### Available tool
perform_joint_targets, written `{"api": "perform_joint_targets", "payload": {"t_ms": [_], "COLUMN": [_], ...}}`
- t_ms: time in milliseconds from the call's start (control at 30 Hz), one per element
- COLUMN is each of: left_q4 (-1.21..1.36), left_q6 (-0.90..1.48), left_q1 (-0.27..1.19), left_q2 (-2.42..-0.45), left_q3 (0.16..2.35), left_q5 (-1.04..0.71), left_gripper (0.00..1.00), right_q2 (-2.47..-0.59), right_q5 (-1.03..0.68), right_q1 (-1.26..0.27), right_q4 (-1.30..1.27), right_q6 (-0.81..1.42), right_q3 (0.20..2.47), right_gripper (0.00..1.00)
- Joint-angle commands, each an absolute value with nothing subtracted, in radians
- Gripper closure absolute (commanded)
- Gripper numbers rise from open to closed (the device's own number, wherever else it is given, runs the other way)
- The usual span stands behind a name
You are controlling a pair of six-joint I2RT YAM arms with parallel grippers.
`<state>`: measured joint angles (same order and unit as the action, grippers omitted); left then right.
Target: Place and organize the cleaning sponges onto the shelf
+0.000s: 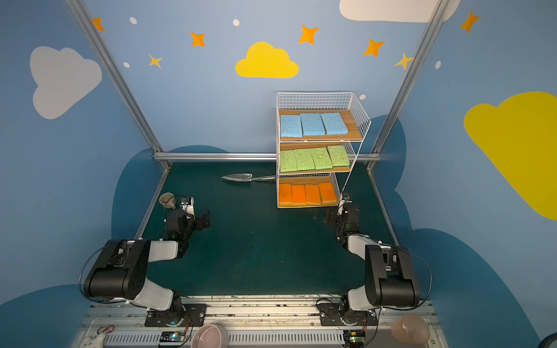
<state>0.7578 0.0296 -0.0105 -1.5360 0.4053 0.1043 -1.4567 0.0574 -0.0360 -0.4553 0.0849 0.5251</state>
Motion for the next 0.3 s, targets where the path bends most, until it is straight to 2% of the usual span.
{"api": "perform_joint_targets", "payload": {"t_ms": [0,267], "left_q4": [0.770,0.770], "left_q6": [0.020,0.020], "left_q1": [-0.009,-0.008], "left_q2": [-1.522,-1.522], "left_q3": [0.411,0.412], "left_q5": [0.095,0.095], "left_gripper": [0.00,0.00], "right_q2": [-1.454,-1.454], "right_q5": [0.043,0.039], "right_q1": [-0.035,-0.034], "right_q4": [-0.449,-0.447], "right_q6": [0.079,0.081], "right_q3": [0.528,0.529], "right_gripper": [0.09,0.09]}}
